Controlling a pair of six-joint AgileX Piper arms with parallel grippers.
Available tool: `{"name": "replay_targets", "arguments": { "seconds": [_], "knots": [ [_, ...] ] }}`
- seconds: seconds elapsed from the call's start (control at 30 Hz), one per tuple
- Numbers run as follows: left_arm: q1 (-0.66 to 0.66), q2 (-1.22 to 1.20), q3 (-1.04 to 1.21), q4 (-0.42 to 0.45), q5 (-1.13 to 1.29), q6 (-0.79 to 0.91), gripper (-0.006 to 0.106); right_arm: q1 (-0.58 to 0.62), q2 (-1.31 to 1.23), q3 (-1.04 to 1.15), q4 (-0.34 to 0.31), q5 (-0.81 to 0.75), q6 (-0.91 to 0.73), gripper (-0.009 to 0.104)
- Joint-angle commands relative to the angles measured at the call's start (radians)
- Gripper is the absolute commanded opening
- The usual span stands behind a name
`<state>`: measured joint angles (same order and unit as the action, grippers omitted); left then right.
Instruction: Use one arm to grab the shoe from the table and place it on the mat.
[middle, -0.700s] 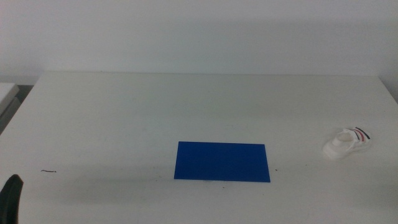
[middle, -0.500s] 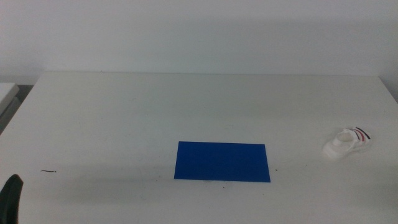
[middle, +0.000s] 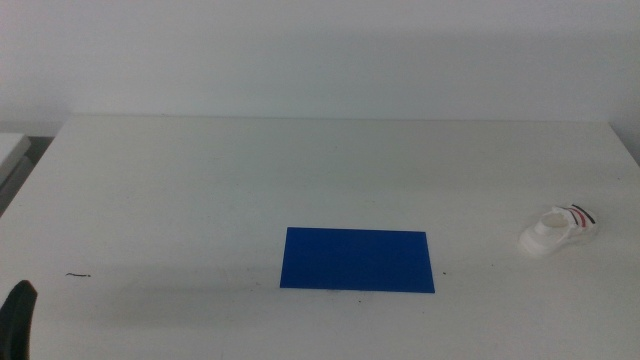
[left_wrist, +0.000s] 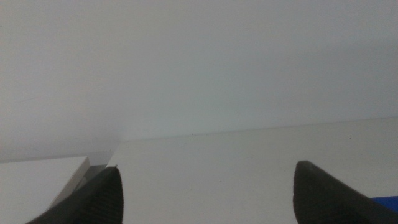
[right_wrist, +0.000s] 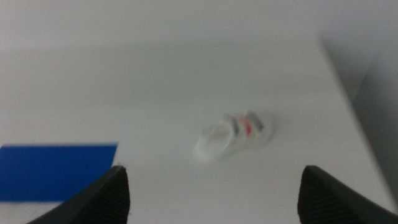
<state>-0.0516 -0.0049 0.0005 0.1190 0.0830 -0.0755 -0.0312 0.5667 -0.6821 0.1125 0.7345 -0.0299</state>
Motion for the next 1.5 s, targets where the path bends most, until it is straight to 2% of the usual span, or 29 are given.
{"name": "replay_targets", "arguments": {
  "seconds": [0.0,0.17,0.23,0.3,0.47,0.67,0.83,0.97,1.37,1.47],
  "knots": [
    [0.000,0.005,0.000,-0.002,-0.012,-0.002,0.094,0.003,0.144,-0.106,0.020,0.101,0.056,0.091],
    [0.000,0.005,0.000,-0.002,-0.012,-0.002,0.094,0.003,0.426,-0.324,-0.006,0.256,0.459,0.091],
    [0.000,0.005,0.000,-0.002,-0.012,-0.002,0.094,0.003,0.518,-0.377,-0.016,0.274,0.533,0.091],
    [0.000,0.005,0.000,-0.002,-0.012,-0.002,0.094,0.003,0.607,-0.418,-0.056,0.245,0.591,0.091],
    [0.000,0.005,0.000,-0.002,-0.012,-0.002,0.094,0.001,0.813,-0.497,-0.068,0.218,0.756,0.091],
    [0.000,0.005,0.000,-0.002,-0.012,-0.002,0.094,0.001,1.029,-0.579,-0.144,0.236,0.838,0.091],
    [0.000,0.005,0.000,-0.002,-0.012,-0.002,0.094,0.001,1.130,-0.590,-0.163,0.198,0.943,0.091],
    [0.000,0.005,0.000,-0.002,-0.012,-0.002,0.094,0.001,1.181,-0.595,-0.163,0.156,1.025,0.091],
    [0.000,0.005,0.000,-0.002,-0.012,-0.002,0.094,0.031,1.335,-0.595,-0.156,0.015,1.025,0.090],
    [0.000,0.005,0.000,-0.002,-0.012,-0.002,0.094,0.031,1.368,-0.595,-0.156,0.001,1.028,0.086]
  ]
}}
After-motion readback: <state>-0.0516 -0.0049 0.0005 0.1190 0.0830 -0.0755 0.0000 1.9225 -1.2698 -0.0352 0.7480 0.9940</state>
